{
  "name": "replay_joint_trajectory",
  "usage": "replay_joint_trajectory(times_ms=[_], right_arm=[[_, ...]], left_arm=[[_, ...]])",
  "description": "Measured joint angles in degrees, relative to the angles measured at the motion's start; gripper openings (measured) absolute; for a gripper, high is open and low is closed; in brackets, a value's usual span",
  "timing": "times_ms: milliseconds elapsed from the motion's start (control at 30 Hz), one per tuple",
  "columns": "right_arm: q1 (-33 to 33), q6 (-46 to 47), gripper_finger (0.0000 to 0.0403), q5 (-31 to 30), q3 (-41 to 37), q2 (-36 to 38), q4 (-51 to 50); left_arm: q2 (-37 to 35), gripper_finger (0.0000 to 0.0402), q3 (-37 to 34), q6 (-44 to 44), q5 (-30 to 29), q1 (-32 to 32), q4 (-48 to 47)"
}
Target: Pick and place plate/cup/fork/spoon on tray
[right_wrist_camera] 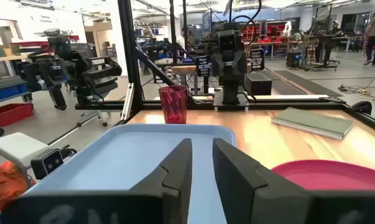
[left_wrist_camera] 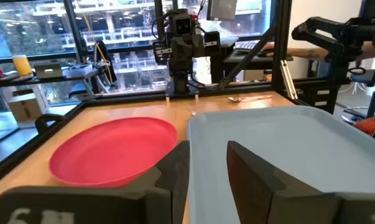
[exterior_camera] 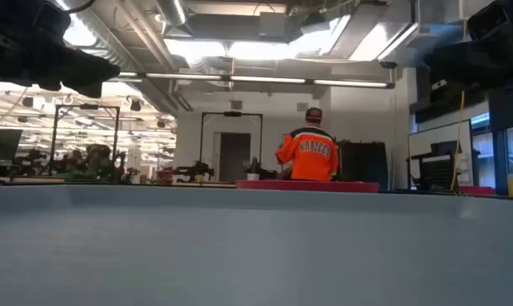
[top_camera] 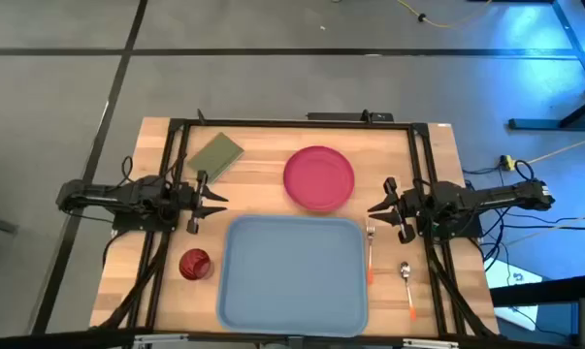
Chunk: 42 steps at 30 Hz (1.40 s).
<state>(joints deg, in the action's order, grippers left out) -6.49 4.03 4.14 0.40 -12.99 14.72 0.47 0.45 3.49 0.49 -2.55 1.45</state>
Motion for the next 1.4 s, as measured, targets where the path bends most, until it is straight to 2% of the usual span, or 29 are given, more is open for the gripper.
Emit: replay_joint_trajectory(times_ms=[1400], right_arm=[[-0.01,0.20,0.0070,-0.02,0.00,0.02,1.09]], left_arm=[[0.00,0.0100,0.00,-0.01,0.00,0.01,0.00]])
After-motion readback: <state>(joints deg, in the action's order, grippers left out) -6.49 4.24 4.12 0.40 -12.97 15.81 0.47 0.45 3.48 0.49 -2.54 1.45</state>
